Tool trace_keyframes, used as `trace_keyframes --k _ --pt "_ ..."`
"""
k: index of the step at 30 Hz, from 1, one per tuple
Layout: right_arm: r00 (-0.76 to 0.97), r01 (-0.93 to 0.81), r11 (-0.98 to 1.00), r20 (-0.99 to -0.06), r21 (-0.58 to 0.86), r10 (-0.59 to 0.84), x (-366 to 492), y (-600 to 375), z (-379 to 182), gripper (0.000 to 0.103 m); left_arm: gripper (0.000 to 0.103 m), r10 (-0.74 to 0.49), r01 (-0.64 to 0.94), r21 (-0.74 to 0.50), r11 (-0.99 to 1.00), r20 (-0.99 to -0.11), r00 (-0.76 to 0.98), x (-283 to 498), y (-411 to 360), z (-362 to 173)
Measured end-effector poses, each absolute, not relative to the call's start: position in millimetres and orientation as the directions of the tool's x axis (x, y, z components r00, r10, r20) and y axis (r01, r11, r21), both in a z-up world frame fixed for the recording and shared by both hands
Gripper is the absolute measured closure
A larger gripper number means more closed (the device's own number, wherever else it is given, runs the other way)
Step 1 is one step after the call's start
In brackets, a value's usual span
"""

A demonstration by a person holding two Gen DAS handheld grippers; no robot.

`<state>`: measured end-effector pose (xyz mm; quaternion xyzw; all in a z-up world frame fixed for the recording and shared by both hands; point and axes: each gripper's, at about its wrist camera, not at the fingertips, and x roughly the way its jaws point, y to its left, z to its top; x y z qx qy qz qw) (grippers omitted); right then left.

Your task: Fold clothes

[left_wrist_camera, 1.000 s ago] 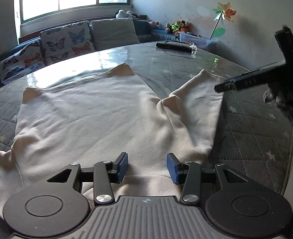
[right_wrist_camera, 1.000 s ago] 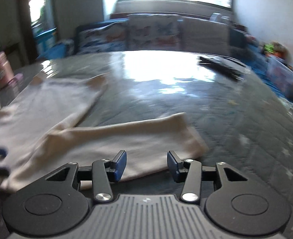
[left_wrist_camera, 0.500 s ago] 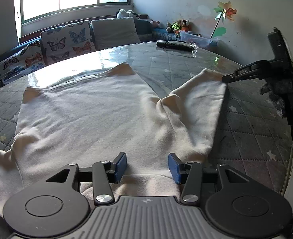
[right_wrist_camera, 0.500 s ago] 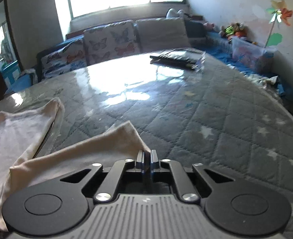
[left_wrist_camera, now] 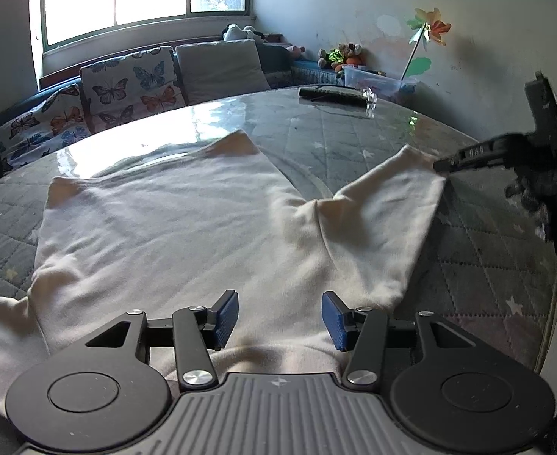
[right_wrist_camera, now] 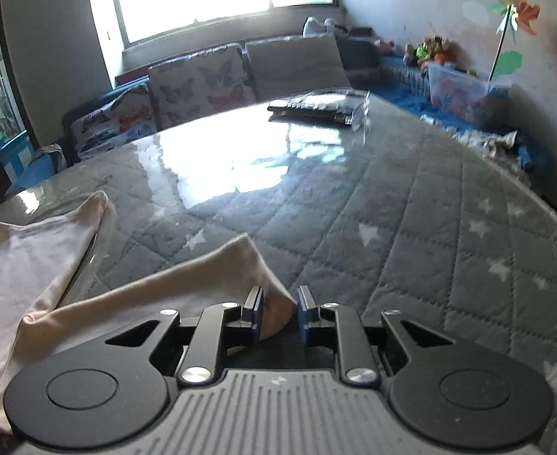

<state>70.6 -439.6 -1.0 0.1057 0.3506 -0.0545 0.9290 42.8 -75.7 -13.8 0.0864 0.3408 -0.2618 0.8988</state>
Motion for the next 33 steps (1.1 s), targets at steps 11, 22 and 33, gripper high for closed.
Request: trace_keyframes --k 11,22,33 --pt "0.815 0.084 0.982 -0.579 0.172 0.032 52.2 -422.4 56.4 0.099 0.050 -0.438 0.565 -0.018 0.825 -0.652 0.618 49.5 -97.0 -15.3" --pt "0.833 -0.264 0.956 -0.469 0.127 0.292 53.8 -316.8 145.6 0.099 0.048 -0.450 0.538 -0.051 0.841 -0.617 0.646 38.7 -69.9 -8.3" --pt "0.681 -0.557 0.827 -0.530 0.075 0.506 78.4 -163.7 136.8 0.099 0.047 -0.339 0.363 -0.081 0.928 -0.581 0.739 14.1 15.4 0.0"
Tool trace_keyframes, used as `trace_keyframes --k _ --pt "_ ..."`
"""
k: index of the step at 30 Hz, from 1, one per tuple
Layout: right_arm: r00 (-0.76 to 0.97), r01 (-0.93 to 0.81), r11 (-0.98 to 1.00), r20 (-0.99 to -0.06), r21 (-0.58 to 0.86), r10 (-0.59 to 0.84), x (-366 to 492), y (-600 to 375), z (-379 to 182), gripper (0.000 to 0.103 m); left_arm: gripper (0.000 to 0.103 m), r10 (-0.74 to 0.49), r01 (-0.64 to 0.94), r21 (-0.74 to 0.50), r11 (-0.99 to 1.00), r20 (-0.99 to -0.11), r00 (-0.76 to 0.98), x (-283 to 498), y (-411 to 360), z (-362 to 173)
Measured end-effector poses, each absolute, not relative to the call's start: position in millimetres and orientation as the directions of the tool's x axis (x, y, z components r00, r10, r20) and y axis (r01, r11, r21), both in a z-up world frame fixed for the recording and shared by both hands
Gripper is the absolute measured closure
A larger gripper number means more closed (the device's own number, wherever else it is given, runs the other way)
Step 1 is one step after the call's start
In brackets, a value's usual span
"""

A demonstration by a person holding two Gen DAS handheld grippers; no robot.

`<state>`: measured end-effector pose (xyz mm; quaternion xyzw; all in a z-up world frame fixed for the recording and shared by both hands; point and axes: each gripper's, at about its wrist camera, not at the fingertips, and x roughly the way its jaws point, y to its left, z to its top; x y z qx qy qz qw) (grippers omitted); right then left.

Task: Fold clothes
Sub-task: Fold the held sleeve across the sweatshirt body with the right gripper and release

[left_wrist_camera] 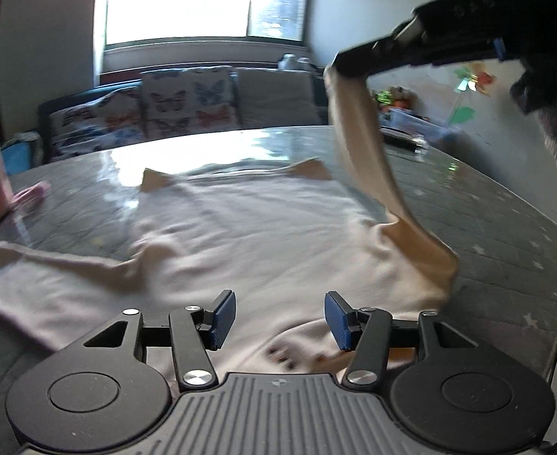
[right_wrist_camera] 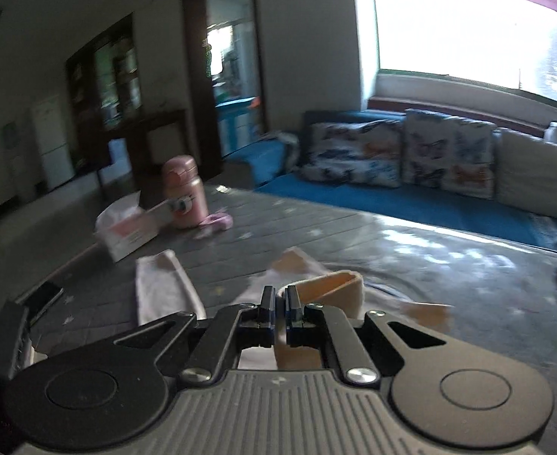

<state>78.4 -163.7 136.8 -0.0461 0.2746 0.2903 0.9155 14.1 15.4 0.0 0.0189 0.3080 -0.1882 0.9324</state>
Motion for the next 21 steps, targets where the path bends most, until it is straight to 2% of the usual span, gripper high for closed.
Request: trace_keyframes --k 5,7,11,13,21 --pt "0.593 -0.619 0.776 -0.577 0.119 0.562 80.3 -125.0 111.1 0.098 0.047 -0.295 0.302 -0.089 0.949 -0.587 0.754 7.2 37.9 -1.9" --pt "0.573 -0.627 0.767 -0.587 0.135 0.572 80.2 -120.0 105.1 0.091 0.047 -0.282 0.284 -0.093 0.954 -0.590 0.756 6.8 42.4 -2.6" --pt "0.568 -0.630 0.766 -0.599 0.123 0.564 78.5 -127.3 100.7 0.085 0.047 -0.273 0.269 -0.095 0.958 -0.586 0.763 5.8 48.9 -0.5" --pt "0.574 -0.618 0.780 -0.621 0.098 0.533 75.9 -144.5 98.8 0.082 0.047 -0.271 0.263 -0.101 0.959 -0.581 0.767 6.6 50.8 1.5" --pt "0.519 -0.562 0.825 -0.751 0.060 0.408 64.5 -205.6 50.8 0.081 0.049 -0.252 0.238 -0.103 0.966 -0.596 0.763 25.7 48.1 -3.3"
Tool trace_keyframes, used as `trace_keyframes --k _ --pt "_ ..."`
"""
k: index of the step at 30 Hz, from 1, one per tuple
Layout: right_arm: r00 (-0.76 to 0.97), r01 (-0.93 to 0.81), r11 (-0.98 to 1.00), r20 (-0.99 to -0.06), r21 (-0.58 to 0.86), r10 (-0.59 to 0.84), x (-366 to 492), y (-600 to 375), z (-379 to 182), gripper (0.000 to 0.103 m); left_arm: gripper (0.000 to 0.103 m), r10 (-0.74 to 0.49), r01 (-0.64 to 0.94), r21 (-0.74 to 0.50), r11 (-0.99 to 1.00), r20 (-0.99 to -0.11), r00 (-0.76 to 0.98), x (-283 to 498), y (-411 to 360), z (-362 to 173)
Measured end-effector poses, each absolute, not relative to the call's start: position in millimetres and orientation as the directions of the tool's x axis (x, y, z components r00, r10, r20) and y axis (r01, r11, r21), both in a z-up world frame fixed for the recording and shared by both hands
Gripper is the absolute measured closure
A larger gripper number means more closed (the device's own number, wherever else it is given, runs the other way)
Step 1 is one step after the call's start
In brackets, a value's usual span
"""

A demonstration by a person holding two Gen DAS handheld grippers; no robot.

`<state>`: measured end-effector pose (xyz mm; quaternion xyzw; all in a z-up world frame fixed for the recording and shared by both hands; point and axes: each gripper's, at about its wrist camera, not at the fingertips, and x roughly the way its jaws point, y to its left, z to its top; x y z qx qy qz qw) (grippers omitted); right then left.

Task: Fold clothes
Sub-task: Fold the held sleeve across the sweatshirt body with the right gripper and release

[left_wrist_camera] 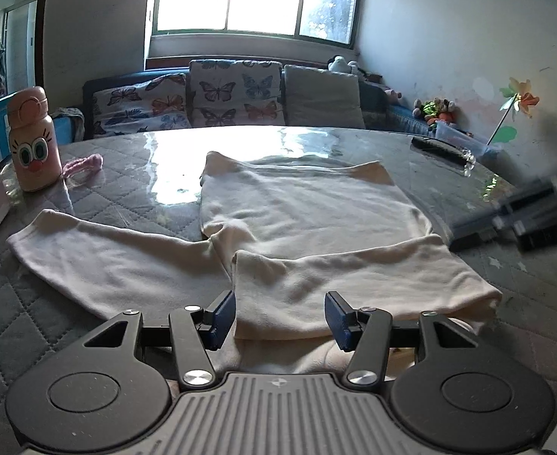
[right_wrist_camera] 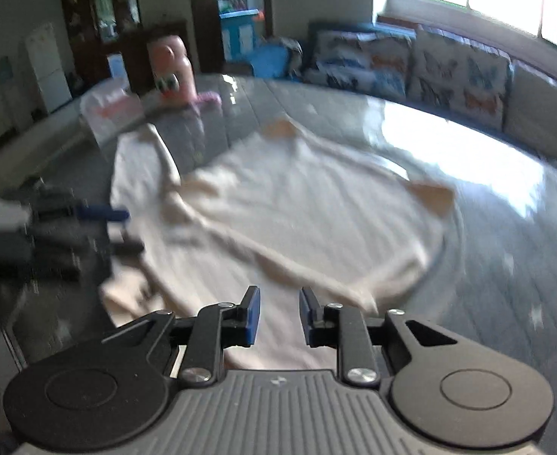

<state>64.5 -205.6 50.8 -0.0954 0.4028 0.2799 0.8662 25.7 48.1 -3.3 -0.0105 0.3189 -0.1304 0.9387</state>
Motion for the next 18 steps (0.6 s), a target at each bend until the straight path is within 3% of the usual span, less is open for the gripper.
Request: trace_keyframes --k 7,18 --pt "0.490 -0.520 0.850 -0.786 0.084 0.377 54.3 -231.9 18.8 0.079 0.049 -0.249 0.242 -0.092 0.966 -0.585 0.771 32.0 37.3 0.7" --pt "0.549 -0.517 0.851 -0.726 0.094 0.414 83.5 -216.9 28.2 0.070 0.050 -0.266 0.272 -0.086 0.959 -0.614 0.743 50.7 26.4 -8.5"
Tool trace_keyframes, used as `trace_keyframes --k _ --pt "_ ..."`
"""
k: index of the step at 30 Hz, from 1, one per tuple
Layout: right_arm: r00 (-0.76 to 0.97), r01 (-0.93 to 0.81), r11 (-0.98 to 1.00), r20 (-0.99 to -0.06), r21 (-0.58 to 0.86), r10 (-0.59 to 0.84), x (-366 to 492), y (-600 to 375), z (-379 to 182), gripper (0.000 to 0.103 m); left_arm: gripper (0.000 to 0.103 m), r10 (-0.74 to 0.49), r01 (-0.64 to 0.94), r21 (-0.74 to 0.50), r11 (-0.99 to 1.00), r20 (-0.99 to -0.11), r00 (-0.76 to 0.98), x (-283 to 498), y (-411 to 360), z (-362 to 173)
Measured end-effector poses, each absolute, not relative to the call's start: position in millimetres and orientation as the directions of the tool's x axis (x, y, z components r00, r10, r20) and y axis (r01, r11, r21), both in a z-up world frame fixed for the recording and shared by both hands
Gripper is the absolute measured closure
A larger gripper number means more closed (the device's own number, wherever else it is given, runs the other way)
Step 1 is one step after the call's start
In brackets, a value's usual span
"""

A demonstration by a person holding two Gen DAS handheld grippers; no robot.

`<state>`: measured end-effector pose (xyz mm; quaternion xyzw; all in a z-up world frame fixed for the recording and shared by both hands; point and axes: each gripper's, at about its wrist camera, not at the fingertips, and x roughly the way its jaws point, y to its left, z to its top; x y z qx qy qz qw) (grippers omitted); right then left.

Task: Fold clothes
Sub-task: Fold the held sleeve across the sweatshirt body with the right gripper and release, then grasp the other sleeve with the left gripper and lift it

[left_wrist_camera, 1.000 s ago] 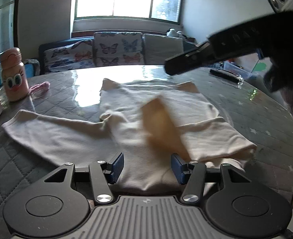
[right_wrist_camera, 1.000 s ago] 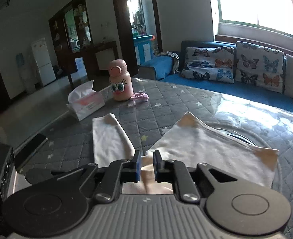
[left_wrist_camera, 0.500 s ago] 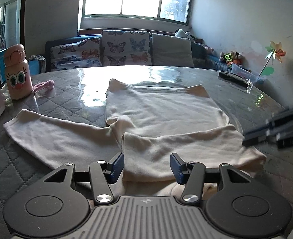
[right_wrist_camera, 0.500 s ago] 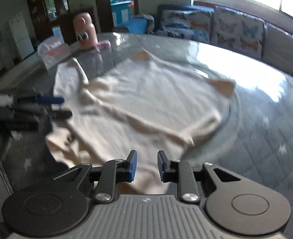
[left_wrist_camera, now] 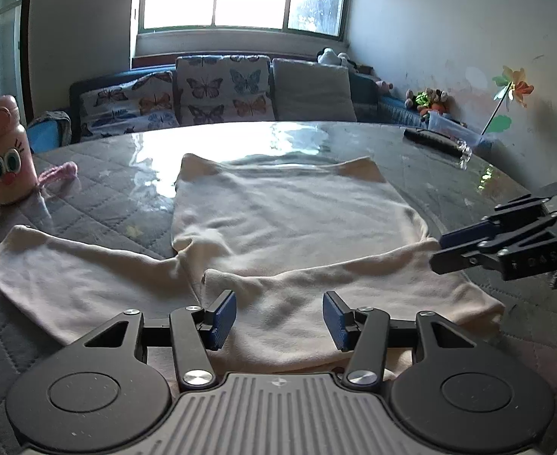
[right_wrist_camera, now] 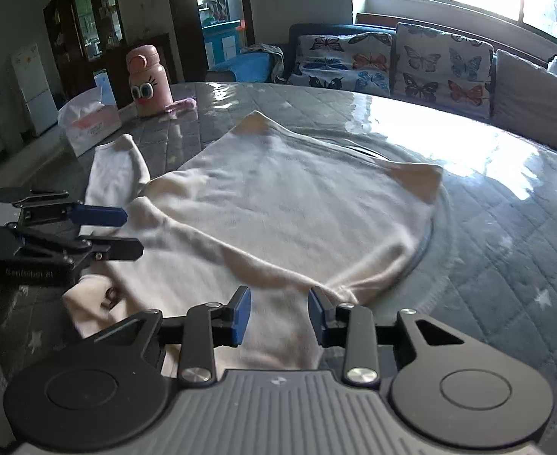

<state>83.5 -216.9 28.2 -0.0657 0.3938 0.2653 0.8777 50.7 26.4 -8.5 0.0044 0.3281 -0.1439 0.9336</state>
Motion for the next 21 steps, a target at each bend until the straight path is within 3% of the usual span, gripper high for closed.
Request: trace_keyframes --k 6,11,21 --pt "0.534 -0.495 0.862 -0.743 0.111 0.403 91.6 -217.6 13.7 0.069 0.051 -0.264 0.246 -0.117 0.962 -0.618 0.740 55.2 40.2 -12.4" --pt "0.535 -0.503 0.859 -0.744 0.100 0.400 90.1 -212.9 15.1 0.062 0.051 -0.225 0.190 -0.122 0.974 -0.593 0.773 57.7 60.3 -2.7" --pt "0.495 -0.618 0.783 -0.739 0.069 0.456 91.2 -162.3 23.6 0.062 0.051 0.102 -0.175 -0.063 0.983 -0.603 0.791 79.4 140.8 1.4"
